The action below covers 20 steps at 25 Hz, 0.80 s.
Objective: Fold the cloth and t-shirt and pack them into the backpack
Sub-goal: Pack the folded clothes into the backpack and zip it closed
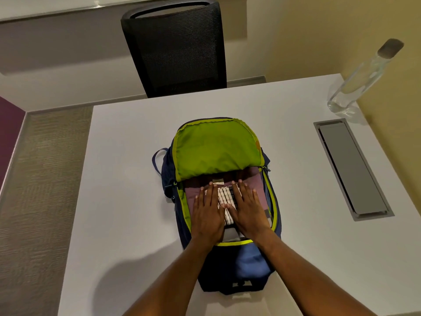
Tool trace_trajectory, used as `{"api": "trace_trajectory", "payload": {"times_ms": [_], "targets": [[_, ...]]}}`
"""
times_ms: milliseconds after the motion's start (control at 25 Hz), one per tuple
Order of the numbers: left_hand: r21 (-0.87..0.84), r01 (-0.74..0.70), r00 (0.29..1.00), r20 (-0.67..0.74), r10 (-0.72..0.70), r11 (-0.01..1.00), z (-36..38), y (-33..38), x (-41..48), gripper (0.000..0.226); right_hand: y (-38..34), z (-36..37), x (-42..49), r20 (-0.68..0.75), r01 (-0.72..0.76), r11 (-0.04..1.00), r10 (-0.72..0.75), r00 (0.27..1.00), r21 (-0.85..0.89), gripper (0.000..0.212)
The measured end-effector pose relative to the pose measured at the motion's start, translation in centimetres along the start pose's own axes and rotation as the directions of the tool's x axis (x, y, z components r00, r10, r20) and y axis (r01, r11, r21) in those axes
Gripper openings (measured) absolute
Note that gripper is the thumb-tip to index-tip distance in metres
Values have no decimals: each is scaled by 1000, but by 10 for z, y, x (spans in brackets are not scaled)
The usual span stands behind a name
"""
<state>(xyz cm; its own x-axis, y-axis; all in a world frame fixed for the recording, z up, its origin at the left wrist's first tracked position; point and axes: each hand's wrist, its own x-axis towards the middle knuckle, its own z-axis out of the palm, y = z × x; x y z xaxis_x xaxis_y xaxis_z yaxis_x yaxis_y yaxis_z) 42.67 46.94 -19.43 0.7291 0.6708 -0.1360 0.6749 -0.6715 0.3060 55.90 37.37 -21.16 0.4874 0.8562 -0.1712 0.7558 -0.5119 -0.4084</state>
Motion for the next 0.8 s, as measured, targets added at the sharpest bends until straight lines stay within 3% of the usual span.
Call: {"api": "trace_trajectory", "payload": {"times_ms": [120, 360, 520, 680, 800], "targets": [[-7, 22, 1000, 13, -21, 1000, 4, -1, 1, 65, 5, -1, 5, 105, -11, 1000, 9, 994, 17, 88], [-37, 1, 999, 51, 0, 999, 0, -3, 2, 68, 2, -17, 5, 161, -12, 1000, 15, 987, -25, 84], [-18, -97, 994, -62, 95, 995, -18, 2, 2, 64, -2, -45, 9, -60, 82, 985, -92, 994, -152, 70], [-62, -183, 956, -244, 163, 981, -50, 1, 22, 59, -13, -79, 32, -250, 7, 984, -52, 967, -177, 59], [-115, -173, 932, -340, 124, 978, -75, -11, 42, 57, -13, -104, 49, -313, -32, 993, -6, 950, -114, 60]]}}
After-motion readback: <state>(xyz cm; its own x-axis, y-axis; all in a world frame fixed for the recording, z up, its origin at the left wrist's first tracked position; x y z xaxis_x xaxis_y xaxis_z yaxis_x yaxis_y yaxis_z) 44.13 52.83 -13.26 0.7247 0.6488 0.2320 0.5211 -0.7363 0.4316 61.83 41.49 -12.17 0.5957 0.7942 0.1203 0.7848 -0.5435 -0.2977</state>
